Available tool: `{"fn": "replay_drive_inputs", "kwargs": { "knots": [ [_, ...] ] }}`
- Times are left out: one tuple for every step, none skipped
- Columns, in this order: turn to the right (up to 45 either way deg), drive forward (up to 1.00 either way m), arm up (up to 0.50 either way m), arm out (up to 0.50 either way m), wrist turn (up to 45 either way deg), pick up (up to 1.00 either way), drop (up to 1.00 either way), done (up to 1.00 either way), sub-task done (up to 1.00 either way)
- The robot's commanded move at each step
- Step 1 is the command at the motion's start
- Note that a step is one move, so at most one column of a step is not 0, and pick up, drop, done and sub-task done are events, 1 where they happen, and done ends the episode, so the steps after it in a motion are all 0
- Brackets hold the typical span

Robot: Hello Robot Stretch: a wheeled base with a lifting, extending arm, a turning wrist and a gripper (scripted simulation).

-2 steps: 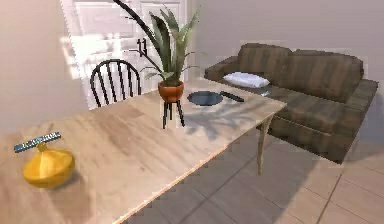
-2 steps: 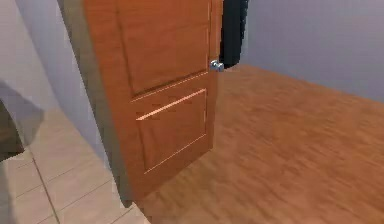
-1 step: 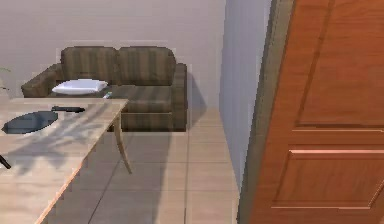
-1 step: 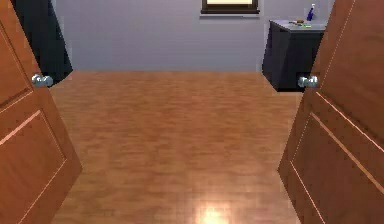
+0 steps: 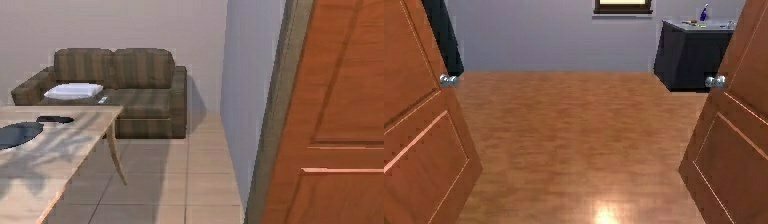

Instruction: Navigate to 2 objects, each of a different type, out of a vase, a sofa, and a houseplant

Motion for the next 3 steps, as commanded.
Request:
{"fn": "replay_drive_inputs", "kwargs": {
  "knots": [
    [-45.0,0.0,0.0,0.0,0.0,0.0,0.0,0.0,0.0],
    [-12.0,0.0,0.0,0.0,0.0,0.0,0.0,0.0,0.0],
    [0.0,0.0,0.0,0.0,0.0,0.0,0.0,1.0,0.0]
  ]
}}
